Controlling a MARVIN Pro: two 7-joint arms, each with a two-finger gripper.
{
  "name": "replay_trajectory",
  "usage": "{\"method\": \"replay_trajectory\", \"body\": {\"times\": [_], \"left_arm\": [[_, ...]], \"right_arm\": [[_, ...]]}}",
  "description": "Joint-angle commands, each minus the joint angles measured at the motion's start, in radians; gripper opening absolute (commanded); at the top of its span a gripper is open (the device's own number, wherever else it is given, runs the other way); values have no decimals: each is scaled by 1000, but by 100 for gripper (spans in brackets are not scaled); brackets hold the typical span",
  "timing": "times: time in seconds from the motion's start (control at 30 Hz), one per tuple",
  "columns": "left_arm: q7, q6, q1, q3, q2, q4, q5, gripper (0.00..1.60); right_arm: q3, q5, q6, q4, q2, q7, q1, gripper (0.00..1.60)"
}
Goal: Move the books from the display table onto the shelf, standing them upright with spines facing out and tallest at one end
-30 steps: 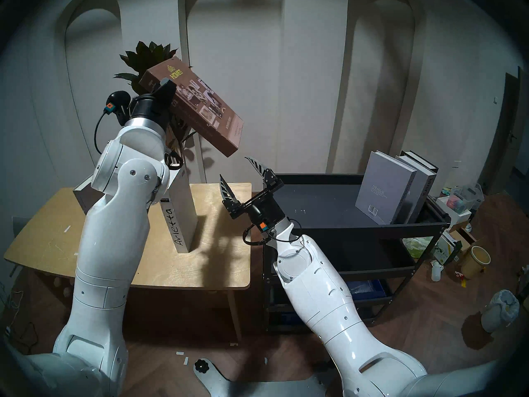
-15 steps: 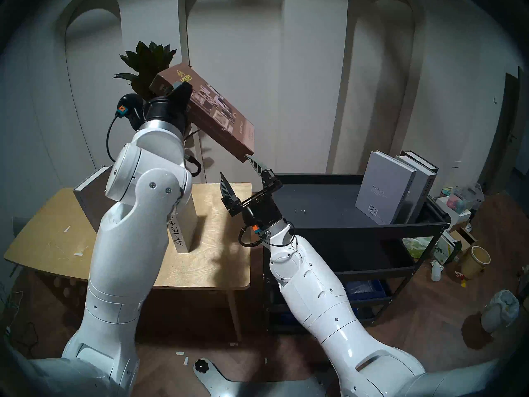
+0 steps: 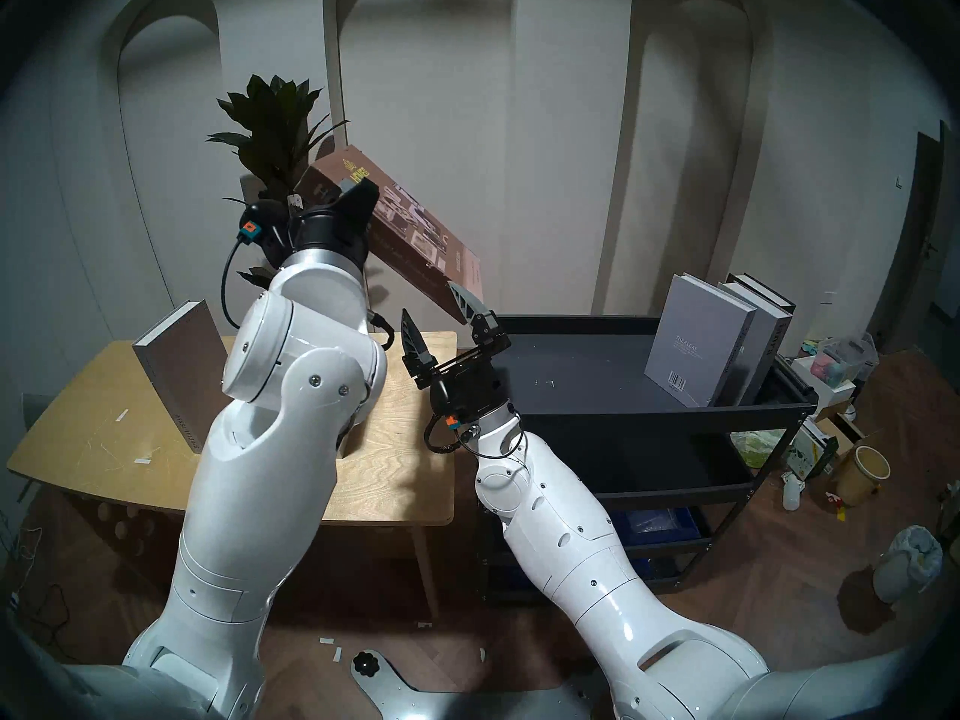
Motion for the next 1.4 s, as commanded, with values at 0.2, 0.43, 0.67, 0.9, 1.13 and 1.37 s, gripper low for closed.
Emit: {"method": "replay_trajectory", "body": {"times": [0.2,0.43,0.67,0.9,1.13,1.37], "left_arm": [[-8,-45,64,45,28,-62,78,0],[-25,-73,74,32,53,-40,107,0],[-33,-96,103,61,50,-51,124,0],[-44,-115,135,103,50,-59,126,0],[-59,-135,152,116,61,-77,126,0],[-69,-151,179,111,68,-109,104,0]], "right_arm": [[-10,-112,47,71,-43,-216,52,160],[-27,-158,61,133,-47,-329,84,160],[-44,-186,73,190,-49,-419,115,160],[-51,-197,76,213,-50,-451,128,160],[-55,-203,78,227,-50,-471,136,160],[-58,-206,80,234,-50,-482,141,160]]}}
